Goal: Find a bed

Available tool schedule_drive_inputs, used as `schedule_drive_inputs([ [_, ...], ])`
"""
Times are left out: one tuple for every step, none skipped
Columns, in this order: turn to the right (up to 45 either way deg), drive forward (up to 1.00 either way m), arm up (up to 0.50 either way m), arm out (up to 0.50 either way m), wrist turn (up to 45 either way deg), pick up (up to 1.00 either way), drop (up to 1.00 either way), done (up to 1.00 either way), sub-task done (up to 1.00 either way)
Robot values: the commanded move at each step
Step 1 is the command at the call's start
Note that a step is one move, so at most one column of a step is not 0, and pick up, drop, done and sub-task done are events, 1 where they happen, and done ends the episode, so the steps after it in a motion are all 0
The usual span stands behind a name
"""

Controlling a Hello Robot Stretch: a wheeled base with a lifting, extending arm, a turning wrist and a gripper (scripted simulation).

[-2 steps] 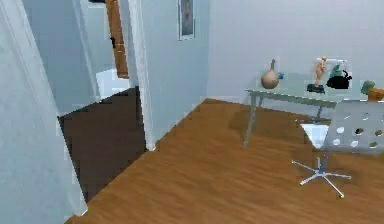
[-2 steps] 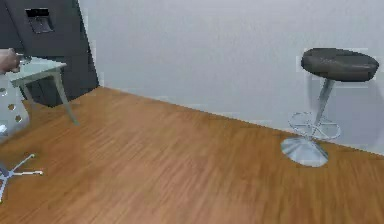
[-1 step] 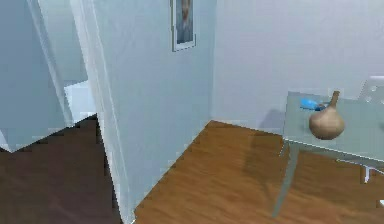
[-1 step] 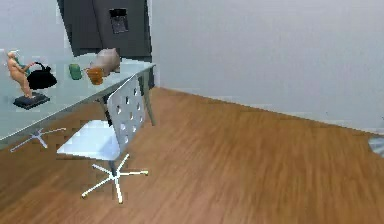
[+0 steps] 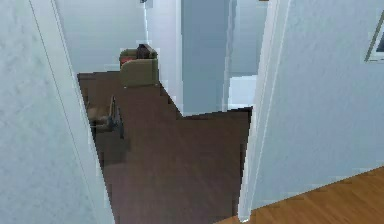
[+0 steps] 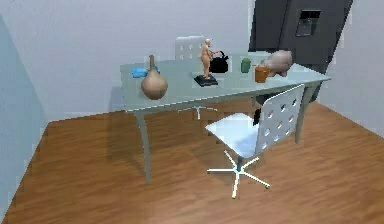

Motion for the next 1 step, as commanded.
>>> schedule_drive_inputs([
  [-3.0, 0.0, 0.0, 0.0, 0.0, 0.0, 0.0, 0.0, 0.0],
])
